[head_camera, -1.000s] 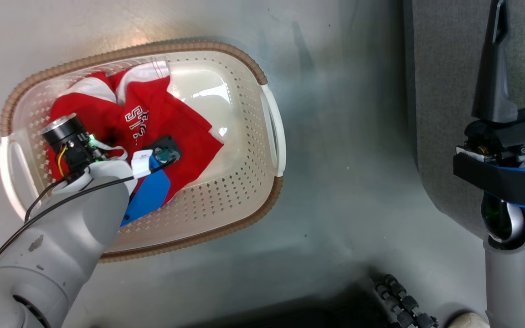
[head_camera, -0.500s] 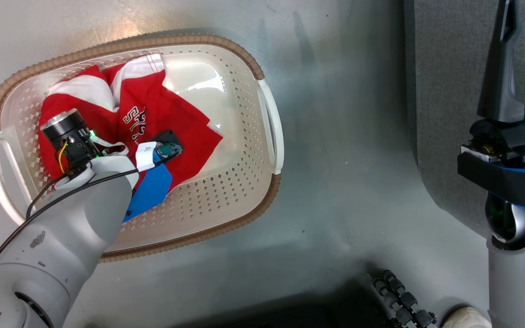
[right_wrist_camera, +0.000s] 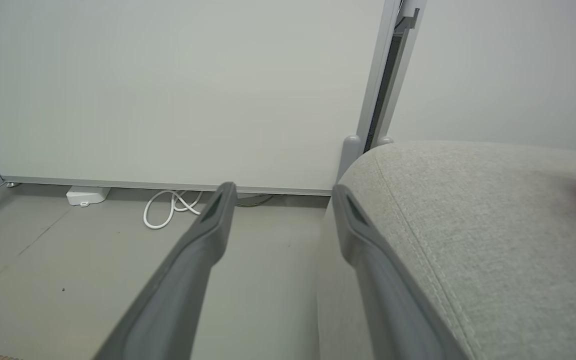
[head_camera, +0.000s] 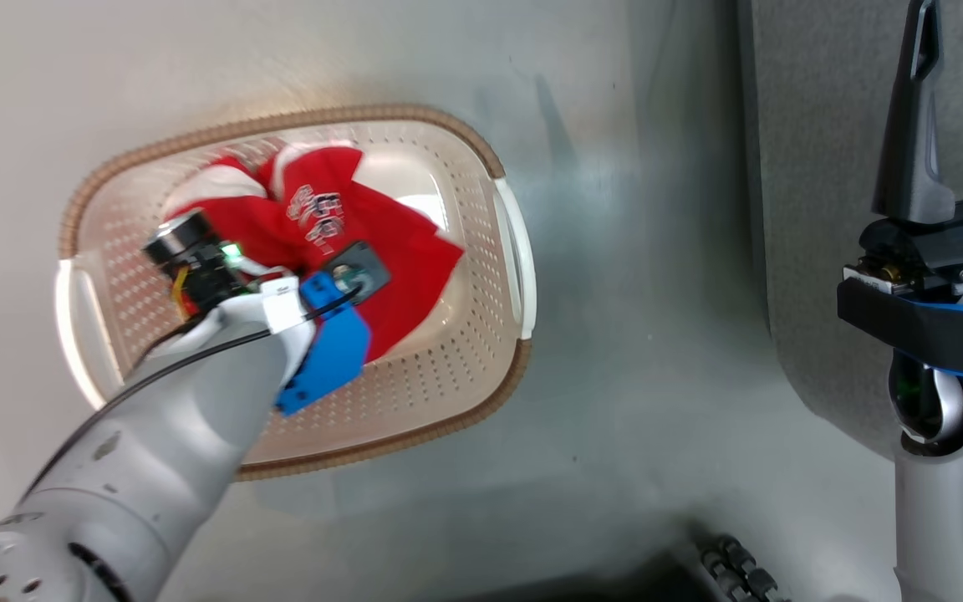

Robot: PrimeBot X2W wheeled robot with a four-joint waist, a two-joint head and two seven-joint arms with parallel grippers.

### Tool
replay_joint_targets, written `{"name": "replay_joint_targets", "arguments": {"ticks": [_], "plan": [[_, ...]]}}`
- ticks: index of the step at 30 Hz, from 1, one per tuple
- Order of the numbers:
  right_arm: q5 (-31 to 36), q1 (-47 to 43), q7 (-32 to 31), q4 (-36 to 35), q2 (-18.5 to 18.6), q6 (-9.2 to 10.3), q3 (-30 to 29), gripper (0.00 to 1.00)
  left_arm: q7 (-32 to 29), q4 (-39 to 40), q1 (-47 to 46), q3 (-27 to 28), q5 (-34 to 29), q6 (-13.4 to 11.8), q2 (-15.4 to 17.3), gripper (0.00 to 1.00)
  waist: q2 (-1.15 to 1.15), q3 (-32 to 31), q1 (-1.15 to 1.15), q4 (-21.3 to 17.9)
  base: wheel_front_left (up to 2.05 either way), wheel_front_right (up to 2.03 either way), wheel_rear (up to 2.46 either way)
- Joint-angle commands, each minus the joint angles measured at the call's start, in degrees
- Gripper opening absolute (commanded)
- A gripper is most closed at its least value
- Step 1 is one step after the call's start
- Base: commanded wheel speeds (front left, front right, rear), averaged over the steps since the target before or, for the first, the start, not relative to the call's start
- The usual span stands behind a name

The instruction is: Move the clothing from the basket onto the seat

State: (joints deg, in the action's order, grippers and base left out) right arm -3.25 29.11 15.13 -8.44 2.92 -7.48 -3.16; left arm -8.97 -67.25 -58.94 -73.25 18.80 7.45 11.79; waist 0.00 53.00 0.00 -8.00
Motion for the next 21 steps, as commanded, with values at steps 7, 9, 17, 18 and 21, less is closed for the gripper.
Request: {"name": "replay_joint_targets", "arguments": {"ticks": [7, 9, 17, 18, 21], "plan": [[1.01, -1.59, 0.03, 1.48, -0.05, -0.03, -0.52, 1.0, 7.81, 0.66, -0.89, -0.04, 4.86, -0.01, -3.49, 0.0, 0.0, -8.29, 0.0, 2.61, 0.0, 0.0, 0.0], [1.08, -2.28, 0.03, 1.93, 0.02, -0.03, -0.55, 1.0, 9.83, 0.74, -0.46, -0.05, 5.85, -0.01, -4.0, 0.0, 0.0, -10.46, 0.0, 3.07, 0.0, 0.0, 0.0], [1.16, -5.4, 0.03, 4.13, 0.59, -0.03, -0.9, 1.0, 17.45, 0.61, 1.38, 0.58, 10.32, -0.01, -5.57, 0.0, 0.0, -19.34, 0.0, 5.27, 0.0, 0.0, 0.0], [1.05, -5.78, 0.03, 4.28, 0.59, -0.03, -0.83, 1.0, 18.34, 0.5, 1.57, 0.95, 10.97, -0.01, -5.69, 0.0, 0.0, -20.29, 0.0, 5.44, 0.0, 0.0, 0.0], [0.83, -7.06, 0.03, 5.06, 0.75, -0.03, -0.81, 1.0, 20.72, 0.21, 2.12, 1.83, 12.57, -0.01, -6.05, 0.0, 0.0, -23.47, 0.0, 6.14, 0.0, 0.0, 0.0]]}}
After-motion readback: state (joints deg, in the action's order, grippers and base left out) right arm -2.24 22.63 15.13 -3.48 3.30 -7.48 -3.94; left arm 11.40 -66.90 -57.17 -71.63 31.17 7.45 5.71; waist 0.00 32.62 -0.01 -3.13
